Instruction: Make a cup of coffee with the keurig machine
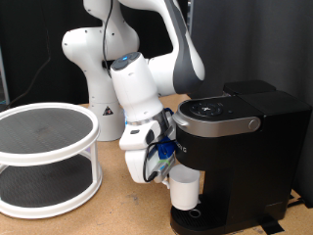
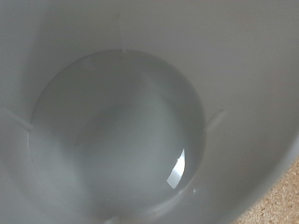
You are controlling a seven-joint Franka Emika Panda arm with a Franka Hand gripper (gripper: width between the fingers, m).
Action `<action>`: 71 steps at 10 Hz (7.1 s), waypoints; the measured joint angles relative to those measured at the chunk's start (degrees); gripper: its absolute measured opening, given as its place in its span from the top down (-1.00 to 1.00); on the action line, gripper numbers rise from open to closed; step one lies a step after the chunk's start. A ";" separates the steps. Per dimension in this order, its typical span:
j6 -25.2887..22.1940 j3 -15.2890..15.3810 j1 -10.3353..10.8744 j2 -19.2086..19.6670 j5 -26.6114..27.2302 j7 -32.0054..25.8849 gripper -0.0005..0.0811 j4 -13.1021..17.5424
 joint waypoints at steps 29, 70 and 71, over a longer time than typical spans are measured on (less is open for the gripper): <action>-33.18 -7.68 -8.88 -29.07 -10.53 -1.63 -0.99 -6.60; -51.40 -2.91 -5.47 -20.46 -10.28 -6.51 -0.99 24.60; -52.44 -2.97 -5.48 -19.62 -10.82 -7.08 -0.99 25.63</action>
